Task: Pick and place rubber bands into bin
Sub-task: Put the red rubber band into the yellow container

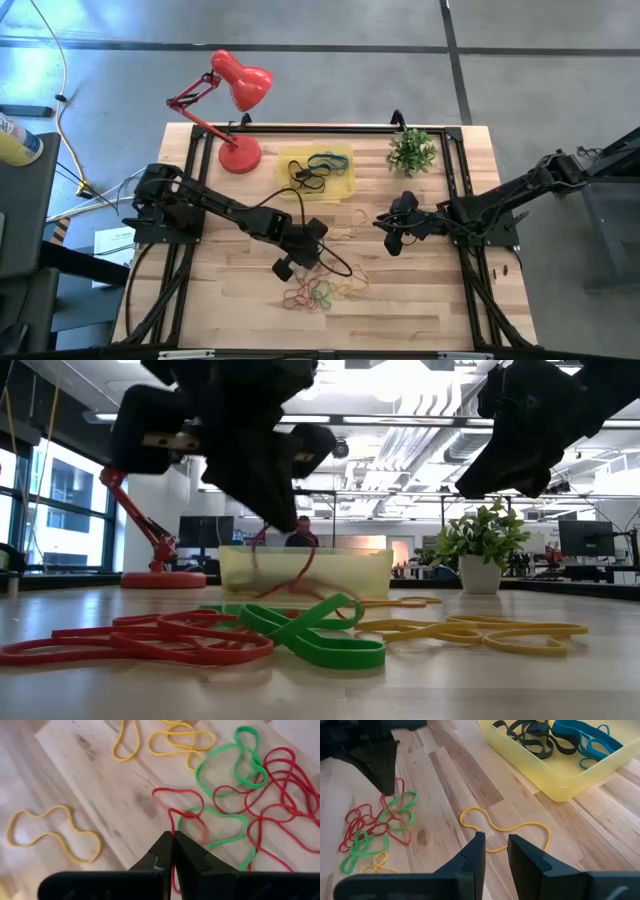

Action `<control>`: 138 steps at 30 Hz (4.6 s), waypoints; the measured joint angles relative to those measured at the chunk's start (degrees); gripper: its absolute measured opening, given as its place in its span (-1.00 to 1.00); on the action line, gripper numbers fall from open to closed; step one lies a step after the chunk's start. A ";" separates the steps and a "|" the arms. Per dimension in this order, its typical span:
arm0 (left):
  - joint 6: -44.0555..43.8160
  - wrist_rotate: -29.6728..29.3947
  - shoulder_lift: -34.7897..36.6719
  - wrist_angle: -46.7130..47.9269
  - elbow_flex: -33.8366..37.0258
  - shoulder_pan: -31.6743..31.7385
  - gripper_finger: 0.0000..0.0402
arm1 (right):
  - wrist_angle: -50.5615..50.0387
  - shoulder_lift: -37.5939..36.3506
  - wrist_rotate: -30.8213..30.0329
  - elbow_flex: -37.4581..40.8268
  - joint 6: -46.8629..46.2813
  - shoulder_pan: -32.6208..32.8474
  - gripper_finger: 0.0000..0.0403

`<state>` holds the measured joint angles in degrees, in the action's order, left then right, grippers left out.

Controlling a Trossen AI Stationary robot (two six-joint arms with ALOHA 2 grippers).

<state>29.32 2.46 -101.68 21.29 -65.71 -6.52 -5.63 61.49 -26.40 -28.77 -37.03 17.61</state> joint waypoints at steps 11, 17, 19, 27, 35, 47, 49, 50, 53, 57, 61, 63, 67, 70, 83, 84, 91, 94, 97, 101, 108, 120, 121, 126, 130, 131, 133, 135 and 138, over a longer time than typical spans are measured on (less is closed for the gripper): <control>4.80 -3.23 2.26 0.94 -9.35 7.69 -1.00 | -0.13 0.00 -0.16 -0.02 -0.01 0.00 -0.64; 9.79 -3.25 2.26 3.33 -16.50 11.76 -1.00 | -0.40 0.00 -1.43 -0.02 0.01 0.00 -0.64; 11.26 -4.13 2.24 3.94 -18.66 12.95 -1.00 | -0.50 0.00 -1.89 -0.02 -0.01 0.00 -0.64; 16.81 -8.97 2.24 5.59 -23.89 20.43 -1.00 | -0.52 0.00 -3.18 -0.02 1.06 0.01 -0.64; 16.95 -5.73 1.75 4.96 -23.96 28.06 -1.00 | -0.55 0.00 -3.73 -0.02 1.08 0.00 -0.64; 16.92 -0.01 -4.60 4.58 -23.90 32.02 -1.00 | -0.69 0.00 -4.89 -0.02 1.26 0.00 -0.64; 16.76 0.80 -6.31 4.59 -23.91 32.01 -1.00 | -0.73 0.00 -4.89 -0.02 1.17 0.00 -0.64; 16.72 1.45 -6.98 4.90 -23.87 32.01 -1.00 | -0.72 0.00 -4.89 -0.02 1.13 0.00 -0.64; 16.40 2.67 -8.51 5.10 -23.87 31.99 -1.00 | -0.68 0.00 -4.89 -0.02 1.05 0.00 -0.64; 16.72 2.68 -9.43 7.42 -23.71 32.00 -1.00 | -0.66 0.00 -4.89 -0.02 0.89 0.00 -0.64; 16.88 4.08 -9.26 7.55 -22.69 32.01 -1.00 | -0.57 0.00 -5.02 0.00 0.93 0.00 -0.64; 15.59 4.61 -9.30 7.93 -22.04 32.01 -0.99 | -0.59 0.00 -5.44 0.00 0.99 0.00 -0.64; 14.97 6.88 -9.29 7.91 -20.81 31.99 -0.92 | -0.59 0.00 -5.65 0.00 1.32 0.00 -0.64; 14.27 7.36 -9.28 8.15 -20.74 31.99 -0.79 | -0.66 0.00 -5.65 0.00 1.37 0.00 -0.64; 13.58 15.67 -6.77 12.45 -21.93 29.53 -0.29 | -0.55 0.00 -4.75 0.02 1.08 0.00 -0.64; 13.84 17.18 -5.91 15.38 -21.87 28.91 -0.29 | -0.55 0.02 -4.73 0.03 1.08 0.00 -0.64; 16.85 15.99 -2.49 28.52 -21.82 19.66 -0.42 | -0.62 0.02 -5.26 0.07 1.30 -0.07 -0.64; 16.64 14.39 -2.37 31.21 -21.75 15.62 -0.47 | -0.57 0.02 -5.61 0.07 1.36 -0.09 -0.64; 14.91 12.21 -2.24 30.55 -20.87 12.00 -0.50 | -0.59 0.02 -5.40 0.07 1.45 -0.09 -0.64; 10.04 11.46 -2.24 26.94 -17.66 8.25 -0.52 | -0.72 0.02 -4.74 0.07 2.38 -0.09 -0.64; -1.39 10.51 -2.26 21.79 -9.74 1.78 -0.52 | -1.01 0.02 -2.19 0.07 4.17 -0.09 -0.64; -26.37 -2.07 -2.31 14.02 -4.13 -10.92 -0.53 | -2.03 0.02 0.24 0.04 9.43 -0.09 -0.64; -28.19 -3.35 -2.31 13.95 -4.13 -11.37 -0.53 | -2.03 0.02 0.25 0.04 9.95 -0.09 -0.64; -35.86 -6.05 -2.35 14.32 -4.13 -11.99 -0.53 | -2.05 0.02 0.41 0.04 10.53 -0.09 -0.64; -40.59 -6.35 -3.90 14.62 -4.10 -12.44 -0.53 | -2.08 0.02 0.43 0.04 10.53 -0.09 -0.64; -41.66 -6.21 -4.44 14.47 -4.13 -12.83 -0.53 | -2.16 0.02 0.62 0.04 10.50 -0.05 -0.64; -44.20 -6.15 -5.52 14.51 -4.17 -13.49 -0.53 | -2.46 0.02 1.63 0.02 10.46 0.10 -0.64; -46.51 -6.53 -6.46 14.26 -4.11 -14.32 -0.53 | -2.91 0.02 2.91 0.02 10.50 0.13 -0.64; -50.26 -8.73 -7.05 14.06 -4.11 -15.36 -0.53 | -4.02 0.02 3.26 0.00 10.50 0.13 -0.64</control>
<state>-20.94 -6.26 -108.73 35.35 -69.82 -21.87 -9.64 61.52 -23.14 -28.77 -26.52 17.74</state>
